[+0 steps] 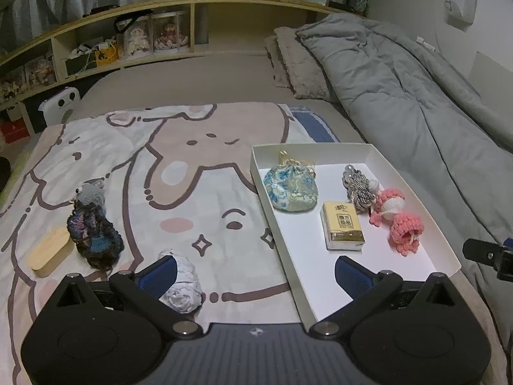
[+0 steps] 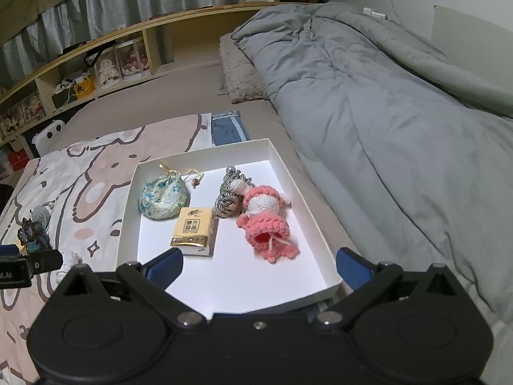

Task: Organize objects
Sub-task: 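Withdraw both tools from the white box toward the remaining items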

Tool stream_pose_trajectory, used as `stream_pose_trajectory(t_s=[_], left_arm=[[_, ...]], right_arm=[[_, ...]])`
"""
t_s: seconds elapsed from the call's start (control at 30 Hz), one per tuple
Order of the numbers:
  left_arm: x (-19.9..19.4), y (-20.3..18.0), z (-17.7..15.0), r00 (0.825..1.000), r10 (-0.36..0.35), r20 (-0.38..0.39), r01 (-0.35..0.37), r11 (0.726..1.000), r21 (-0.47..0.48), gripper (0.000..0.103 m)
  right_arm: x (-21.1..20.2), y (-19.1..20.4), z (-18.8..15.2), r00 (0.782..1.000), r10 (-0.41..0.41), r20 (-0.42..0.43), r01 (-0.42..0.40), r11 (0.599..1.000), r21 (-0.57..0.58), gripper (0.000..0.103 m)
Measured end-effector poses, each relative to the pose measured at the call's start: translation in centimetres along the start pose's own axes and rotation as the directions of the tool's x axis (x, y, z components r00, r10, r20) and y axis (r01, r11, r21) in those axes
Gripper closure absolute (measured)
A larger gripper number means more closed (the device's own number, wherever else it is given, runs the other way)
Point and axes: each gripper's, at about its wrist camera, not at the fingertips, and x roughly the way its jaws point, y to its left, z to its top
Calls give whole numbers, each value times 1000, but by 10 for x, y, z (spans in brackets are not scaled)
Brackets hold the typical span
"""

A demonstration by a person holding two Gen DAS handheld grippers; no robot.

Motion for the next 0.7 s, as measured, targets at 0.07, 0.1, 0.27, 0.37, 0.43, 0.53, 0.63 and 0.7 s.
stream_pose_trajectory(t_s=[0.07,0.1,0.27,0.37,0.43,0.53,0.63,0.7], left_arm=[[-1,2,0,1000,12,6,-12,1000,0,0],[-2,3,0,1000,19,10,-19,1000,1,0],[-4,16,1,999,47,20,-47,999,-18,0],[-3,26,1,997,69,18,-68,997,-32,0],[-2,33,2,997,76,20,-75,997,-37,0],[-1,43,3,995,95,24,-94,995,-35,0],[-1,53,5,992,121,35,-120,992,-45,0],[-2,62,6,990,136,40,-134,990,-50,0]], right_arm=[[1,2,-1,1000,-7,-3,7,1000,-4,0],[1,3,-1,1000,-10,-4,10,1000,-5,0],[6,9,-3,1000,-11,-14,11,1000,-11,0],[9,14,-5,1000,-7,-17,7,1000,-21,0],[10,17,-5,1000,0,-15,0,1000,-22,0],[13,24,-3,1000,9,-10,-9,1000,-22,0],[16,33,-1,1000,20,-11,-21,1000,-20,0],[19,40,0,999,40,-11,-40,999,-15,0]])
